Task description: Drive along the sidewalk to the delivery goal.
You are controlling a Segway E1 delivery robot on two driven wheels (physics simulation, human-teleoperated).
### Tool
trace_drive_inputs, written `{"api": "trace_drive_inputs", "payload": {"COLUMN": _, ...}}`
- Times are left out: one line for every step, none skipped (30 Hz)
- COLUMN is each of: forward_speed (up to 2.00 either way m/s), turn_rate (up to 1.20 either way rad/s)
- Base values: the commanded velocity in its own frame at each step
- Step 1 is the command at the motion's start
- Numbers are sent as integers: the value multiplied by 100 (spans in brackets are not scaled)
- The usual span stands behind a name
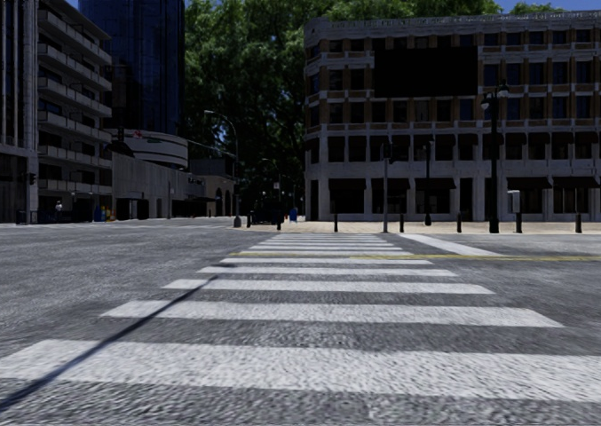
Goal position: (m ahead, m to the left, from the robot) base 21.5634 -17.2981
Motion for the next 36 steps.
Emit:
{"api": "trace_drive_inputs", "payload": {"forward_speed": 200, "turn_rate": 0}}
{"api": "trace_drive_inputs", "payload": {"forward_speed": 200, "turn_rate": 0}}
{"api": "trace_drive_inputs", "payload": {"forward_speed": 200, "turn_rate": 0}}
{"api": "trace_drive_inputs", "payload": {"forward_speed": 200, "turn_rate": 0}}
{"api": "trace_drive_inputs", "payload": {"forward_speed": 200, "turn_rate": 0}}
{"api": "trace_drive_inputs", "payload": {"forward_speed": 200, "turn_rate": 0}}
{"api": "trace_drive_inputs", "payload": {"forward_speed": 200, "turn_rate": 0}}
{"api": "trace_drive_inputs", "payload": {"forward_speed": 200, "turn_rate": 0}}
{"api": "trace_drive_inputs", "payload": {"forward_speed": 200, "turn_rate": 0}}
{"api": "trace_drive_inputs", "payload": {"forward_speed": 200, "turn_rate": 0}}
{"api": "trace_drive_inputs", "payload": {"forward_speed": 200, "turn_rate": 0}}
{"api": "trace_drive_inputs", "payload": {"forward_speed": 200, "turn_rate": 0}}
{"api": "trace_drive_inputs", "payload": {"forward_speed": 200, "turn_rate": 0}}
{"api": "trace_drive_inputs", "payload": {"forward_speed": 200, "turn_rate": 0}}
{"api": "trace_drive_inputs", "payload": {"forward_speed": 200, "turn_rate": 0}}
{"api": "trace_drive_inputs", "payload": {"forward_speed": 200, "turn_rate": 0}}
{"api": "trace_drive_inputs", "payload": {"forward_speed": 200, "turn_rate": 0}}
{"api": "trace_drive_inputs", "payload": {"forward_speed": 200, "turn_rate": 0}}
{"api": "trace_drive_inputs", "payload": {"forward_speed": 200, "turn_rate": 0}}
{"api": "trace_drive_inputs", "payload": {"forward_speed": 200, "turn_rate": 0}}
{"api": "trace_drive_inputs", "payload": {"forward_speed": 200, "turn_rate": 0}}
{"api": "trace_drive_inputs", "payload": {"forward_speed": 200, "turn_rate": 0}}
{"api": "trace_drive_inputs", "payload": {"forward_speed": 200, "turn_rate": 0}}
{"api": "trace_drive_inputs", "payload": {"forward_speed": 200, "turn_rate": 0}}
{"api": "trace_drive_inputs", "payload": {"forward_speed": 200, "turn_rate": 0}}
{"api": "trace_drive_inputs", "payload": {"forward_speed": 200, "turn_rate": 0}}
{"api": "trace_drive_inputs", "payload": {"forward_speed": 200, "turn_rate": 0}}
{"api": "trace_drive_inputs", "payload": {"forward_speed": 200, "turn_rate": -3}}
{"api": "trace_drive_inputs", "payload": {"forward_speed": 200, "turn_rate": -6}}
{"api": "trace_drive_inputs", "payload": {"forward_speed": 200, "turn_rate": -12}}
{"api": "trace_drive_inputs", "payload": {"forward_speed": 200, "turn_rate": -12}}
{"api": "trace_drive_inputs", "payload": {"forward_speed": 200, "turn_rate": -16}}
{"api": "trace_drive_inputs", "payload": {"forward_speed": 200, "turn_rate": -18}}
{"api": "trace_drive_inputs", "payload": {"forward_speed": 200, "turn_rate": -18}}
{"api": "trace_drive_inputs", "payload": {"forward_speed": 200, "turn_rate": -18}}
{"api": "trace_drive_inputs", "payload": {"forward_speed": 200, "turn_rate": -18}}
